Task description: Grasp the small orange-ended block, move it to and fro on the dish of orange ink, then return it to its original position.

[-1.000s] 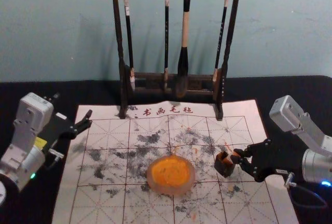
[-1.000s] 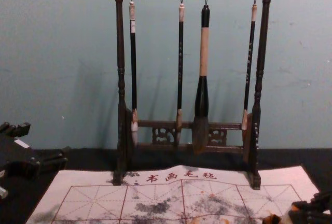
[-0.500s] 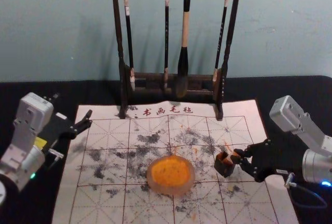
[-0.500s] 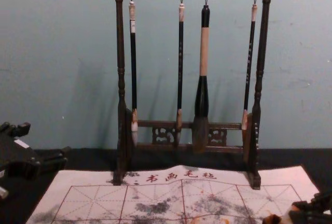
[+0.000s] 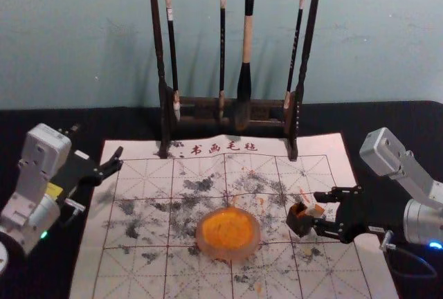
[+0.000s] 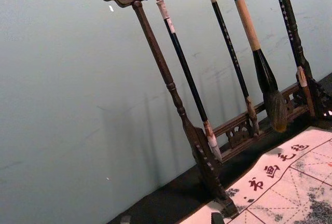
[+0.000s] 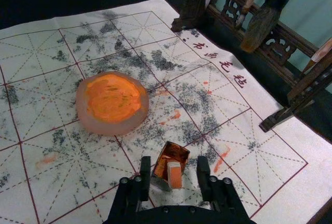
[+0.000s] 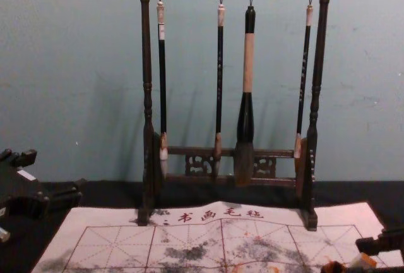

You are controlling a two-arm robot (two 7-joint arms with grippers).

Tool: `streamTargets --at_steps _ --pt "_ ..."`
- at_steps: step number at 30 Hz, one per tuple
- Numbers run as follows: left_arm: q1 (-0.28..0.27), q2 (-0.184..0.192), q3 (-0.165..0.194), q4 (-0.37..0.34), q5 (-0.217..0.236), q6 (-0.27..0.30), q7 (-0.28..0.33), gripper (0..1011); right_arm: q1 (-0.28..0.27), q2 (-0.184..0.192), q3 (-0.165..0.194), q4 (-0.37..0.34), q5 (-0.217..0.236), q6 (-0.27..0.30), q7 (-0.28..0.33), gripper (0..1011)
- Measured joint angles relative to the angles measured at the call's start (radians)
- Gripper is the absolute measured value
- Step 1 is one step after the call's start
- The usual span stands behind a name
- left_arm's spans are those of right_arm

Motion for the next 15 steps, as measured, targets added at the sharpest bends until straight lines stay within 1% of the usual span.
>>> streamTargets --at_steps 1,3,4,5,7,8,10,11,13,15 --pt "0.000 0.000 0.000 0.000 0.000 0.000 0.000 1001 0.000 0.000 0.000 0.000 0.000 0.000 0.000 541" --pt "0.000 0.000 0.000 0.000 0.000 0.000 0.000 1001 0.000 0.000 0.000 0.000 0.000 0.000 0.000 589" --pt "0.000 0.000 0.000 0.000 0.000 0.000 0.000 1001 0.000 0.000 0.000 0.000 0.000 0.000 0.000 650" --pt "0.000 0.000 0.000 0.000 0.000 0.000 0.000 1001 0.000 0.000 0.000 0.000 0.000 0.000 0.000 650" --pt "0.000 0.000 0.000 0.000 0.000 0.000 0.000 1001 0.000 0.000 0.000 0.000 0.000 0.000 0.000 708" --pt "0.000 0.000 0.000 0.000 0.000 0.000 0.000 1001 0.000 0.000 0.000 0.000 0.000 0.000 0.000 765" --pt "0.000 0.000 0.000 0.000 0.000 0.000 0.000 1001 0.000 0.000 0.000 0.000 0.000 -0.001 0.000 797" --pt "0.000 0.000 0.000 0.000 0.000 0.000 0.000 1001 0.000 0.000 0.000 0.000 0.000 -0.001 0.000 856" --pt "0.000 0.000 0.000 0.000 0.000 0.000 0.000 1001 0.000 0.000 0.000 0.000 0.000 -0.001 0.000 892" --pt "0.000 0.000 0.000 0.000 0.000 0.000 0.000 1001 0.000 0.000 0.000 0.000 0.000 -0.001 0.000 957"
